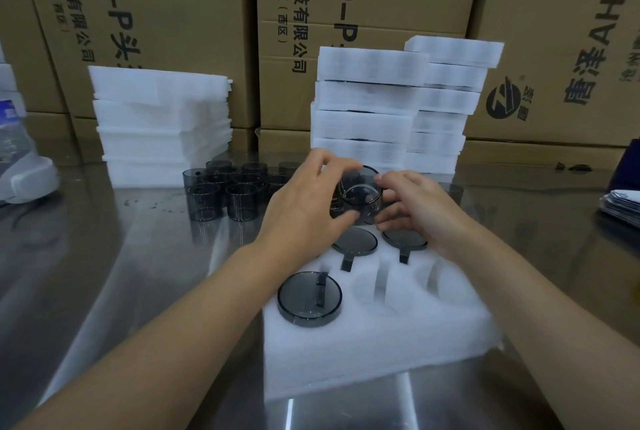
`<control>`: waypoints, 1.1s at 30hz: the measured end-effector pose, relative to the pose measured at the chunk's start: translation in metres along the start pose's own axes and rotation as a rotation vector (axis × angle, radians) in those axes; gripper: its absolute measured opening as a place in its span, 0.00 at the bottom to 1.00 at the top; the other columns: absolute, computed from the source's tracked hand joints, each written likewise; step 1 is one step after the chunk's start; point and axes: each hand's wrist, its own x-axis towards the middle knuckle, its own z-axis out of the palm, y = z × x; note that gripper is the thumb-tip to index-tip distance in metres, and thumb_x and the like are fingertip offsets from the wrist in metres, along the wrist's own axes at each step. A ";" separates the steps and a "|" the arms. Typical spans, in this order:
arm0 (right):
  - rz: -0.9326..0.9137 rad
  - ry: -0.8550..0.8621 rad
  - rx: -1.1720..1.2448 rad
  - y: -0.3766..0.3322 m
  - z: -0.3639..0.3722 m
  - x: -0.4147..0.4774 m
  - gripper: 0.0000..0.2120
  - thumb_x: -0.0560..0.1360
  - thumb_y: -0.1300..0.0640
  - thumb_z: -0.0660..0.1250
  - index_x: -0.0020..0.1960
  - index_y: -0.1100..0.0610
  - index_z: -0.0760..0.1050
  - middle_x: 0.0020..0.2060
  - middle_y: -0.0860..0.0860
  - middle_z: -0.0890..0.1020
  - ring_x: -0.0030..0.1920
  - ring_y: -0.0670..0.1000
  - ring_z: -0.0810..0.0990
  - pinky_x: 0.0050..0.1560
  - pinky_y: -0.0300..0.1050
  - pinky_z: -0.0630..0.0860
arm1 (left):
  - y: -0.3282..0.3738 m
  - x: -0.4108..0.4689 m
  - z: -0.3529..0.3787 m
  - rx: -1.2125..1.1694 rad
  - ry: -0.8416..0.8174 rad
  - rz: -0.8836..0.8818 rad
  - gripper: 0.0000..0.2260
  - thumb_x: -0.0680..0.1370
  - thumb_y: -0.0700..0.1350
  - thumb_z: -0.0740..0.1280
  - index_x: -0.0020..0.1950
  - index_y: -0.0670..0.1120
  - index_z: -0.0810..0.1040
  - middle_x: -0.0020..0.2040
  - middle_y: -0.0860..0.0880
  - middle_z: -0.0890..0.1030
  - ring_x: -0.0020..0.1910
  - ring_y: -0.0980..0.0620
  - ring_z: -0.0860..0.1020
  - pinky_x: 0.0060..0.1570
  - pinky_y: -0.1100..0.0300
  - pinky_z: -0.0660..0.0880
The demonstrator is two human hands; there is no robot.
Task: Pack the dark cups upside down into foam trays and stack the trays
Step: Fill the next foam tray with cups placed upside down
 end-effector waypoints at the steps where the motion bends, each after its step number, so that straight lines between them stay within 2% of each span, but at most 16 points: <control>1: -0.007 0.019 0.001 0.000 0.000 0.000 0.11 0.72 0.51 0.70 0.48 0.57 0.75 0.38 0.52 0.81 0.29 0.50 0.80 0.31 0.41 0.78 | -0.001 0.000 0.000 -0.006 0.004 -0.023 0.28 0.70 0.50 0.74 0.67 0.55 0.68 0.58 0.56 0.66 0.45 0.61 0.68 0.39 0.61 0.72; 3: -0.020 0.052 0.010 -0.001 -0.001 0.000 0.15 0.66 0.49 0.70 0.48 0.55 0.75 0.41 0.53 0.80 0.28 0.49 0.79 0.32 0.42 0.78 | -0.002 0.001 0.000 -0.004 -0.014 -0.064 0.34 0.69 0.53 0.75 0.71 0.57 0.62 0.60 0.56 0.63 0.49 0.57 0.70 0.40 0.61 0.72; 5: -0.036 0.070 0.013 -0.001 -0.002 0.000 0.16 0.63 0.48 0.68 0.47 0.54 0.76 0.40 0.52 0.80 0.29 0.48 0.79 0.34 0.43 0.79 | -0.003 0.001 0.002 0.017 -0.041 -0.079 0.36 0.69 0.57 0.74 0.72 0.57 0.60 0.61 0.56 0.63 0.54 0.57 0.70 0.42 0.63 0.69; 10: -0.088 0.048 0.001 0.001 -0.003 0.002 0.08 0.67 0.50 0.68 0.45 0.51 0.77 0.37 0.48 0.83 0.30 0.48 0.79 0.35 0.43 0.79 | -0.005 0.001 0.005 0.022 -0.056 -0.084 0.35 0.70 0.58 0.72 0.72 0.55 0.61 0.63 0.55 0.66 0.59 0.56 0.70 0.46 0.62 0.68; 16: -0.093 0.028 0.010 0.000 -0.002 0.000 0.13 0.64 0.49 0.68 0.47 0.52 0.77 0.38 0.49 0.82 0.30 0.48 0.79 0.35 0.44 0.80 | -0.004 0.000 0.004 -0.006 -0.072 -0.067 0.30 0.71 0.58 0.72 0.70 0.55 0.66 0.61 0.55 0.68 0.59 0.56 0.70 0.50 0.57 0.73; 21: -0.104 0.016 0.004 -0.001 -0.002 0.000 0.12 0.66 0.50 0.69 0.48 0.53 0.77 0.41 0.51 0.83 0.31 0.49 0.79 0.36 0.45 0.80 | -0.005 0.001 0.004 -0.007 -0.075 -0.060 0.28 0.71 0.58 0.72 0.68 0.55 0.66 0.60 0.56 0.68 0.57 0.57 0.70 0.47 0.61 0.70; 24: -0.089 0.029 -0.017 -0.001 -0.002 -0.001 0.15 0.64 0.48 0.70 0.48 0.53 0.77 0.42 0.52 0.83 0.33 0.49 0.79 0.37 0.46 0.81 | -0.005 0.001 0.005 -0.005 -0.072 -0.061 0.28 0.71 0.58 0.72 0.68 0.54 0.67 0.60 0.56 0.68 0.56 0.58 0.70 0.47 0.61 0.70; 28: -0.097 0.034 -0.037 -0.001 -0.002 -0.001 0.09 0.72 0.50 0.71 0.48 0.53 0.77 0.39 0.48 0.82 0.32 0.48 0.78 0.39 0.47 0.81 | -0.006 0.001 0.005 -0.008 -0.076 -0.069 0.27 0.71 0.59 0.71 0.67 0.54 0.68 0.59 0.57 0.68 0.54 0.59 0.70 0.46 0.61 0.70; 30: -0.100 0.037 -0.040 -0.001 -0.001 -0.001 0.08 0.73 0.51 0.70 0.49 0.54 0.77 0.40 0.47 0.83 0.30 0.46 0.77 0.38 0.46 0.82 | -0.006 0.001 0.006 -0.002 -0.079 -0.073 0.28 0.71 0.59 0.71 0.67 0.54 0.68 0.59 0.57 0.68 0.53 0.60 0.70 0.45 0.61 0.70; 33: -0.101 0.044 -0.051 -0.001 0.000 -0.003 0.06 0.74 0.51 0.69 0.47 0.53 0.77 0.35 0.44 0.83 0.31 0.47 0.77 0.38 0.46 0.81 | -0.006 0.000 0.007 -0.001 -0.079 -0.076 0.27 0.71 0.59 0.71 0.66 0.54 0.68 0.59 0.58 0.68 0.51 0.62 0.68 0.43 0.63 0.67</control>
